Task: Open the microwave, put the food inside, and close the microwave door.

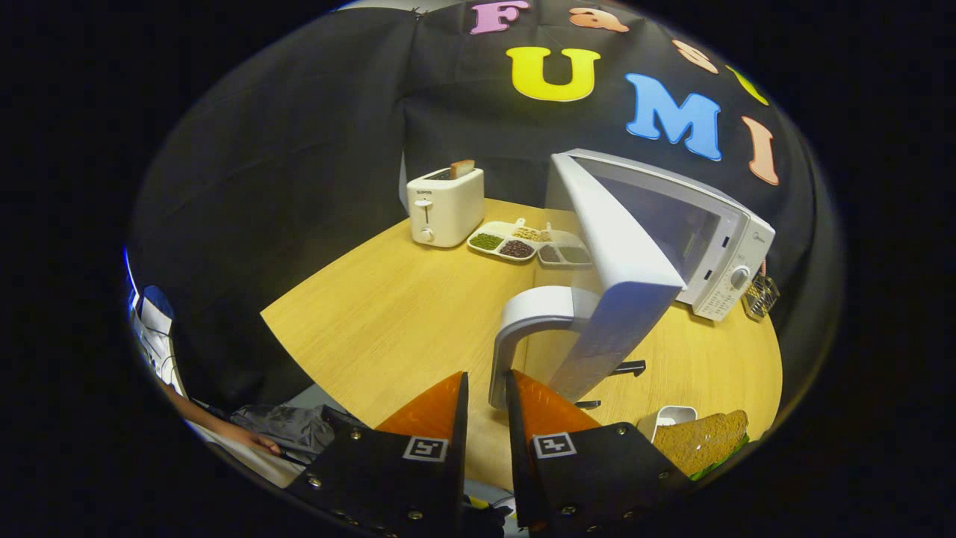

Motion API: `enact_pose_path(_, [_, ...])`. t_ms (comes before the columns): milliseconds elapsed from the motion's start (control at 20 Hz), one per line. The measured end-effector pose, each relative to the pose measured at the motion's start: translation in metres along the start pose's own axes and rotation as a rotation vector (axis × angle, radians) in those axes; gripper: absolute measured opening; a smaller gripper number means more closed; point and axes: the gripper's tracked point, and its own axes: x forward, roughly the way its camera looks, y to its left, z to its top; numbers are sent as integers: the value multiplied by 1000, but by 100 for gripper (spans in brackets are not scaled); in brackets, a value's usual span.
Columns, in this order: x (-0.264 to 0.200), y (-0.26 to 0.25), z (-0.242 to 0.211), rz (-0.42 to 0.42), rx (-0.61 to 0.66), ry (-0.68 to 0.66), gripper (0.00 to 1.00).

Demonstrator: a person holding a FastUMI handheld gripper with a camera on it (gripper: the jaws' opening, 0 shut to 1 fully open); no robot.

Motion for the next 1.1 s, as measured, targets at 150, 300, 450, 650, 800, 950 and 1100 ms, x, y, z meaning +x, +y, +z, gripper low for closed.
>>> enact_pose_path(150, [-2,25,11,100,-29,-29,27])
enact_pose_path(300, [-5,47,27,193,-42,-71,27])
enact_pose_path(450, [-21,65,55,304,-19,-148,27])
enact_pose_path(650, [-51,66,94,377,-36,-275,27])
enact_pose_path(800, [-77,63,114,423,-23,-357,71])
enact_pose_path(950, [-100,47,136,417,-21,-438,81])
enact_pose_path(1100, [-118,28,153,419,5,-498,84])
